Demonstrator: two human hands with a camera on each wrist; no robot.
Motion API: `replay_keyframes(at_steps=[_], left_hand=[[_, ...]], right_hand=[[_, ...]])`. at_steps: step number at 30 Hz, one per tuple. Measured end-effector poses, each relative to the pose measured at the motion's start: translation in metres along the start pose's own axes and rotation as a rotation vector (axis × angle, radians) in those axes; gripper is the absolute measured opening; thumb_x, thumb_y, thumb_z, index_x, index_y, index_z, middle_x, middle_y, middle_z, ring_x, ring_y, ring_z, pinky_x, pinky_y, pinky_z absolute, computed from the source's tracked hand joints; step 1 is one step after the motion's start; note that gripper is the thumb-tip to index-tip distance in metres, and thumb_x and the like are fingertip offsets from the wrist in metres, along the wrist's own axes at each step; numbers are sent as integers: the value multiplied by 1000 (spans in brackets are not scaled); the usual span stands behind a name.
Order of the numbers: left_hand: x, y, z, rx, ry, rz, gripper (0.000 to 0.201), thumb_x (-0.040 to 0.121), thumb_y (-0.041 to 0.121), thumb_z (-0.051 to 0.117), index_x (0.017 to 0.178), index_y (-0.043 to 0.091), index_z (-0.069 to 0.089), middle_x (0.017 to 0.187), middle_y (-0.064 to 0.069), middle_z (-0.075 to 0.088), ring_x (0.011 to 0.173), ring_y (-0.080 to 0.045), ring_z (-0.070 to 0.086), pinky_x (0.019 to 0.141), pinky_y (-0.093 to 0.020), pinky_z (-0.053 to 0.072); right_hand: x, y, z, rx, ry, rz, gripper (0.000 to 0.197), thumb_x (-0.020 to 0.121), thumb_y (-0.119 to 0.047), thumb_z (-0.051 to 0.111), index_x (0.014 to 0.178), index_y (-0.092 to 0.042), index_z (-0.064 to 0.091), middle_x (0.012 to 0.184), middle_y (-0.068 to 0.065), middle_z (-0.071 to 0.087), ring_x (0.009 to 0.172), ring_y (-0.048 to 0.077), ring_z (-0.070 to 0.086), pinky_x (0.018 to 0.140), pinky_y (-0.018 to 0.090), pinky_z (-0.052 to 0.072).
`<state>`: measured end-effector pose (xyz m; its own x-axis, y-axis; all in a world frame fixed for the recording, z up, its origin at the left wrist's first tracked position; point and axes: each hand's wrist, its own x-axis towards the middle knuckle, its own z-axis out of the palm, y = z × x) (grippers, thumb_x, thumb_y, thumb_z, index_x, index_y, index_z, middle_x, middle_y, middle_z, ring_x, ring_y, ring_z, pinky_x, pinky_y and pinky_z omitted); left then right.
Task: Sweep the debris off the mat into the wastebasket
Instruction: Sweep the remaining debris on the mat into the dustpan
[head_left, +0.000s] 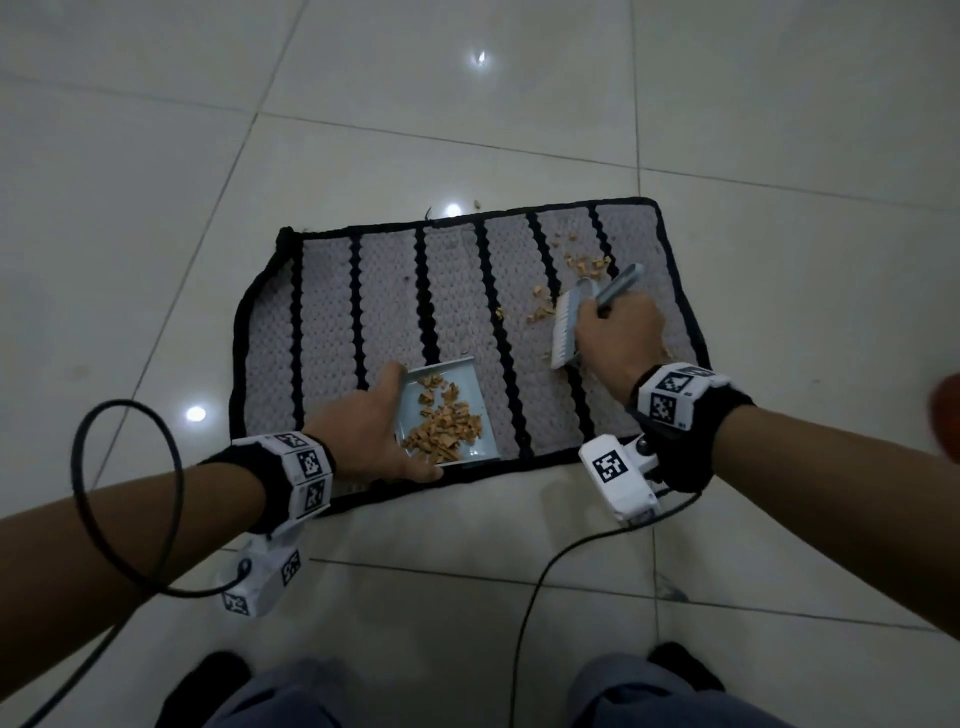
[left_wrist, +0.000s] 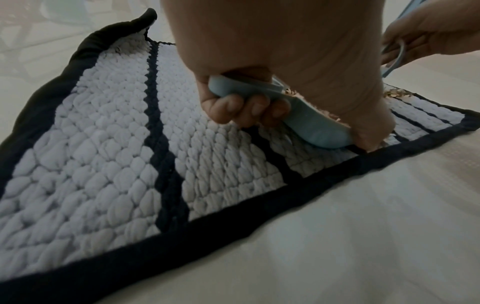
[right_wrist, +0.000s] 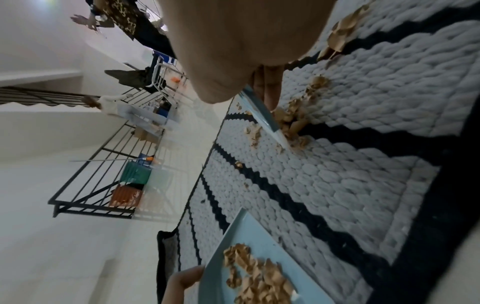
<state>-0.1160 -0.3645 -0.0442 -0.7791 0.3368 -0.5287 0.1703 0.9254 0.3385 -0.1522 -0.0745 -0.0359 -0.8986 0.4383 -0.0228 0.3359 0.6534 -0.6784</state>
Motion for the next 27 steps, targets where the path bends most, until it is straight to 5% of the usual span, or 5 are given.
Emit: replay_keyframes(at_steps=[5,10,18,23,27], left_hand=[[8,-4,-7,-67,109,7,112,53,73,81,133,24,19,88,7,63,64,-12,61,52,-26,46],[20,-5,-12,-100,135,-7,111,57,68,83,136,22,21,86,10,55,62,-12,54,48,-21,38],[42,2,-22,-217,127,51,113,53,68,84,136,23,23,105,9,59,78,-8,60,67,-25,52],[56,22,-20,-206,129,57,115,48,77,79,133,26,22,110,4,64,88,-19,67,75,-37,59],[52,35,-6,-179,144,9,112,54,70,82,136,22,21,102,6,65,83,-18,66,71,-35,58]], right_hand=[[0,-21,4,94,-9,-191,40,91,-16,57,53,-8,47,45,1,45,35,6,37,34,11,26],[2,-38,30,-12,-323,-328,47,94,-20,56,50,-10,43,43,2,44,31,6,36,33,13,23],[24,2,-3,-18,-112,-134,43,93,-22,57,54,-10,43,48,14,48,38,14,36,37,20,27],[53,-4,-33,-47,-60,-289,48,96,-22,55,53,-14,36,45,4,39,41,11,31,43,22,21],[75,0,-31,-139,-177,-413,18,95,-18,59,91,-8,74,76,12,70,67,16,59,61,25,43]])
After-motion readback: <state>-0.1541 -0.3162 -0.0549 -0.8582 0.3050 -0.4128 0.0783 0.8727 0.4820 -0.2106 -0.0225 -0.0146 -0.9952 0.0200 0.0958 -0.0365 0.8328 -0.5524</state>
